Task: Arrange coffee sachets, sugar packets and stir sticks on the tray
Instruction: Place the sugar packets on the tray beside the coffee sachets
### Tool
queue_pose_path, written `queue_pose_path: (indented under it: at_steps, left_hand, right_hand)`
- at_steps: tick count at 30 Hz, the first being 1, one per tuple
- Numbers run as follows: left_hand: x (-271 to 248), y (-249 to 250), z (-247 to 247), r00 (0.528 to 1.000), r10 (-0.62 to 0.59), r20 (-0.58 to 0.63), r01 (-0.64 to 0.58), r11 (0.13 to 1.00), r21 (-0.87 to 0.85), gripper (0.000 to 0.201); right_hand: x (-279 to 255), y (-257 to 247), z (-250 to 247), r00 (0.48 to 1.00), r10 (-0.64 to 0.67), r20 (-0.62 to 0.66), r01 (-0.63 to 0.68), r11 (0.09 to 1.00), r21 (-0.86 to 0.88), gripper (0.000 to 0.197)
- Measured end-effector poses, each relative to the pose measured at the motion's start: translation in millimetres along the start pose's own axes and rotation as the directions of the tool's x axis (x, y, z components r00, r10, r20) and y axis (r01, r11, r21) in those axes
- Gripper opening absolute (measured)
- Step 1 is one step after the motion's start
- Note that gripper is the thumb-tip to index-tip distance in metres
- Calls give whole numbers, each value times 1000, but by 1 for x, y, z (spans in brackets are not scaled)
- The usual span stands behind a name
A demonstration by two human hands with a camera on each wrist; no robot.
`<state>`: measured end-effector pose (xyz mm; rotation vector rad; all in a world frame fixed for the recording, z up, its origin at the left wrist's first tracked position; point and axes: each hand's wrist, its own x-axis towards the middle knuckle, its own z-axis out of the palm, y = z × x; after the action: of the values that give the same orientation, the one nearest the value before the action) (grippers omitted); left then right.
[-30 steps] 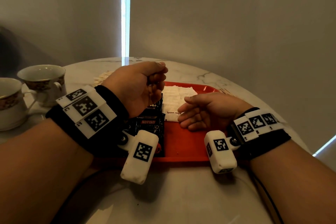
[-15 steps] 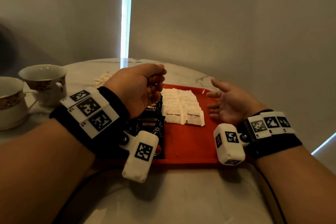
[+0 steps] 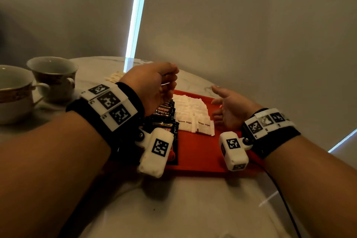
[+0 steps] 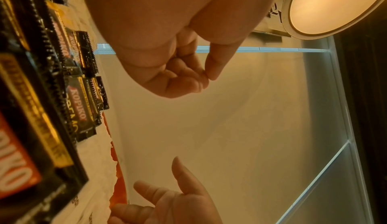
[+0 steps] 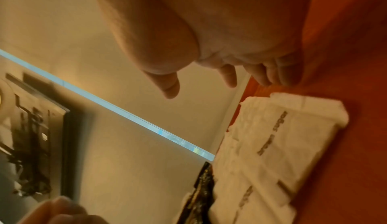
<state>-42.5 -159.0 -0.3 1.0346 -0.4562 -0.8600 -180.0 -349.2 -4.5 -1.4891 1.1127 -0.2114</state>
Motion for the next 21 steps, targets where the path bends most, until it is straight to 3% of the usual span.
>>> queue_pose_path:
  at_steps: [6, 11, 16, 21]
  left_hand:
    - [3, 2, -5, 1000, -12, -21, 12, 1000, 5, 13]
    - [5, 4, -7, 999, -10, -38, 10, 1000, 6, 13]
    - [7, 5, -8, 999, -12, -40, 12, 1000, 5, 13]
    - [8, 5, -9, 999, -9, -51, 9, 1000, 12, 13]
  right_hand:
    - [7, -9, 8, 999, 30, -23, -33, 991, -129, 58]
    - [14, -17, 8, 999, 11, -48, -16, 994, -108, 83]
    - [24, -19, 9, 1000, 21, -16, -22, 995, -102, 72]
    - [29, -28, 11, 999, 12, -32, -16, 992, -128, 79]
